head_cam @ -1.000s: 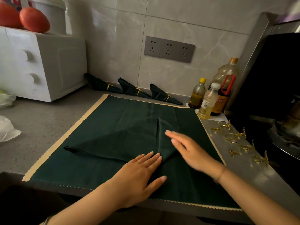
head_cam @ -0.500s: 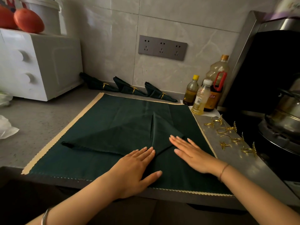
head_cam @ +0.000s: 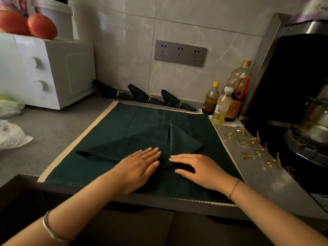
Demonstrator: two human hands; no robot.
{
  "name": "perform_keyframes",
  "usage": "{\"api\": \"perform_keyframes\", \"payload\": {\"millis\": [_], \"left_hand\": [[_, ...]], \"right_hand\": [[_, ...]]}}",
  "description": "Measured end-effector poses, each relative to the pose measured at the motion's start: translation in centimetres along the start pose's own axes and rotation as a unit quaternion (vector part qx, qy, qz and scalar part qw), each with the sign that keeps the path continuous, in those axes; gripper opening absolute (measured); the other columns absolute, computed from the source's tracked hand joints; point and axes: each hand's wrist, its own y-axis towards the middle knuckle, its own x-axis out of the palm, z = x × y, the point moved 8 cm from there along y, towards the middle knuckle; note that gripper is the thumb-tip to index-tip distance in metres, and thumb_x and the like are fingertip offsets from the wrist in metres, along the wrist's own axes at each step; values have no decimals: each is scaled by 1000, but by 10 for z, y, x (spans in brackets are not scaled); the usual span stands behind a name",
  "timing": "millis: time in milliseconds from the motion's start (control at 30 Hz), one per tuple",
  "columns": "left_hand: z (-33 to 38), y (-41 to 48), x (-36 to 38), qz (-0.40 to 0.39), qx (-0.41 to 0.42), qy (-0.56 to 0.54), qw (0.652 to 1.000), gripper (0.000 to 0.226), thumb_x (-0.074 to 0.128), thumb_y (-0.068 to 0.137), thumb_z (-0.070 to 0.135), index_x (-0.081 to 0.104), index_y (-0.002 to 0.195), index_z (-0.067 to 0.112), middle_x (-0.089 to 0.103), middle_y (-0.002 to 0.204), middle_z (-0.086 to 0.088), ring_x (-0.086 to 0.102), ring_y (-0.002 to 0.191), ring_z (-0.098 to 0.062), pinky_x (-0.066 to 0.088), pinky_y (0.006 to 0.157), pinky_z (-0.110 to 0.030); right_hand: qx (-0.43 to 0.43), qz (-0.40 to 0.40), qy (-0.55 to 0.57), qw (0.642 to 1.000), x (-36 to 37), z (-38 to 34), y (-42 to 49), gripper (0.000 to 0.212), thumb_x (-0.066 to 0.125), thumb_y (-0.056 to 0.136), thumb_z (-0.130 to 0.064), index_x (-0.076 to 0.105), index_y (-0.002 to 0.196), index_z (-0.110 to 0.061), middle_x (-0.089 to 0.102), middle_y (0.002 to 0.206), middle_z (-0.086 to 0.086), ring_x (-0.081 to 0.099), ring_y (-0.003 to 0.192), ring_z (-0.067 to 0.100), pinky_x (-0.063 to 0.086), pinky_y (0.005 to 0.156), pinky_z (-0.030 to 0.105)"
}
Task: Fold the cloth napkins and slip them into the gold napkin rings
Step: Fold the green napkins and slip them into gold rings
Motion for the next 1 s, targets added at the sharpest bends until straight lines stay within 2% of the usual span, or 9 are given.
{"api": "perform_keyframes", "payload": {"millis": [67,133,233,367,467,567,700,833,1000], "left_hand": [[-14,0,5,-17,-12,17,1000,98,-16,70,76,5,152,28,1,158,14,-11,135,7,-11,108,-14],[-17,-2,13,-27,-6,26,999,99,-20,67,74,2,152,28,-3,158,13,-13,135,5,-12,108,-16],[-18,-2,15,-27,-14,9,999,65,3,94,56,0,152,28,-5,158,14,-13,139,3,-12,110,-16],[-20,-1,13,-43,-17,-13,999,51,14,103,40,3,152,28,-3,158,14,-9,143,0,-8,113,-18],[-15,-1,-1,-34,-6,-59,998,49,19,103,42,22,150,30,20,156,13,13,144,-2,8,113,-17],[-15,-3,-34,32,27,-58,997,43,25,101,44,41,141,37,48,140,14,44,129,-5,32,106,-21],[-29,0,-50,68,77,103,989,41,39,101,26,41,140,39,49,140,15,47,127,-7,35,104,-23],[-15,-3,-43,105,251,258,927,61,83,67,10,64,122,28,68,118,7,67,103,-11,52,89,-28],[-5,2,-35,97,350,289,886,56,86,64,19,69,117,21,69,115,2,69,96,-14,57,80,-28]], "right_hand": [[-36,23,-20,999,1,-17,4,40,52,93,-44,51,132,-35,49,137,-20,42,126,-4,22,101,8],[-69,44,-50,995,5,-31,8,36,50,92,-43,61,124,-29,58,130,-13,54,117,3,32,98,15],[-103,102,-95,985,7,-42,13,33,48,87,-39,73,102,-25,68,112,-8,66,94,9,53,79,26],[-91,121,-92,984,8,-43,19,23,55,81,-30,76,88,-25,70,97,-10,68,77,8,56,62,26],[-97,125,-94,983,5,-43,16,30,47,84,-30,76,84,-22,70,91,-10,67,69,8,55,55,28],[-90,136,-75,984,-12,-31,3,32,45,85,-31,76,87,-20,70,97,-11,67,76,5,56,64,25],[-74,140,-78,984,-32,-6,-30,31,47,87,-31,76,92,-21,69,105,-11,66,82,1,54,73,17],[-71,139,-105,982,-40,8,-55,30,47,87,-29,75,91,-20,68,105,-9,66,80,1,52,72,12],[-83,112,-145,980,-25,12,-65,32,44,87,-31,74,93,-22,67,112,-9,65,90,1,50,76,15]]}}
